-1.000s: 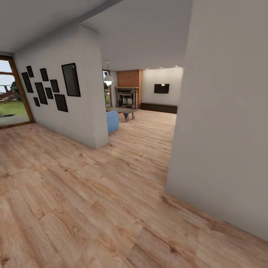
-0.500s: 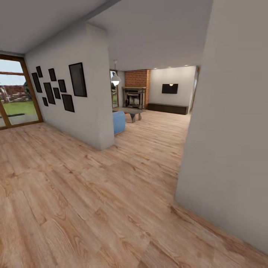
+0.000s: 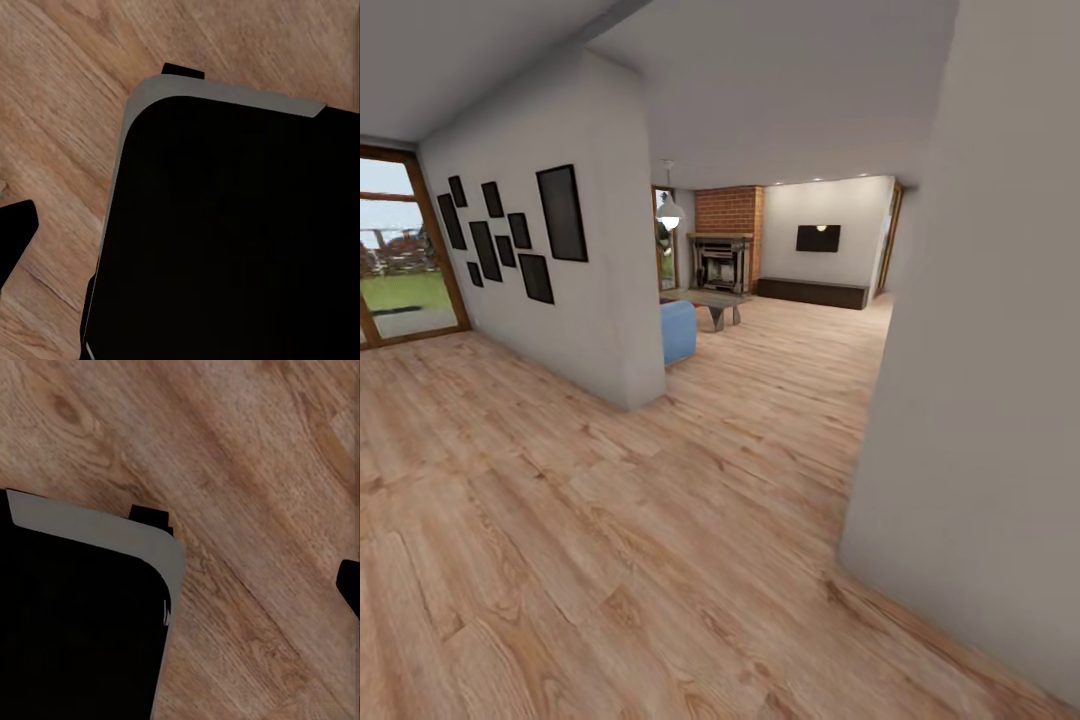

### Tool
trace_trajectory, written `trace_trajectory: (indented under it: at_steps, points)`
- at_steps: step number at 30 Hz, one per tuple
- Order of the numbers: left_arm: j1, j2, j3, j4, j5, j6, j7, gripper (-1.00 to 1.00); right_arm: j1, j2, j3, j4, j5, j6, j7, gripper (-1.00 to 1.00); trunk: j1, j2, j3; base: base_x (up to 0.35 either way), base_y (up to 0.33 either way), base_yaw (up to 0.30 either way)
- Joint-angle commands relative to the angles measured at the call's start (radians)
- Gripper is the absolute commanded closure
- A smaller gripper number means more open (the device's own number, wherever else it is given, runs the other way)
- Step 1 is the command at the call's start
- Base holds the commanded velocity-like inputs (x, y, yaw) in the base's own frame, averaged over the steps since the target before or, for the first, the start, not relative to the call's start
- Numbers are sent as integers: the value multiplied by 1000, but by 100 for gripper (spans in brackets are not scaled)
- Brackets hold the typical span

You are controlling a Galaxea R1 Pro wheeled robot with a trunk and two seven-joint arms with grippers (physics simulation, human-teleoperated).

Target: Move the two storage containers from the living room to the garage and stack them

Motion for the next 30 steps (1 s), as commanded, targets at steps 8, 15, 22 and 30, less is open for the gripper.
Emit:
trace_trajectory:
  at_steps: [8,15,22,30]
  points:
    - [0,0,5,0,2,-2,0,-100,-1,-1,9,3,-8,-6,-1,-100,1,0,-1,323,0,0]
    - [0,0,5,0,1,-2,0,-100,-1,2,7,3,7,-5,-1,-100,1,0,-1,323,0,0]
    - [0,0,5,0,1,-2,0,-100,-1,2,3,3,22,-5,-2,-100,1,0,-1,323,0,205]
    - [0,0,5,0,0,-2,0,-100,-1,2,2,3,22,-7,-3,-100,1,0,-1,323,0,284]
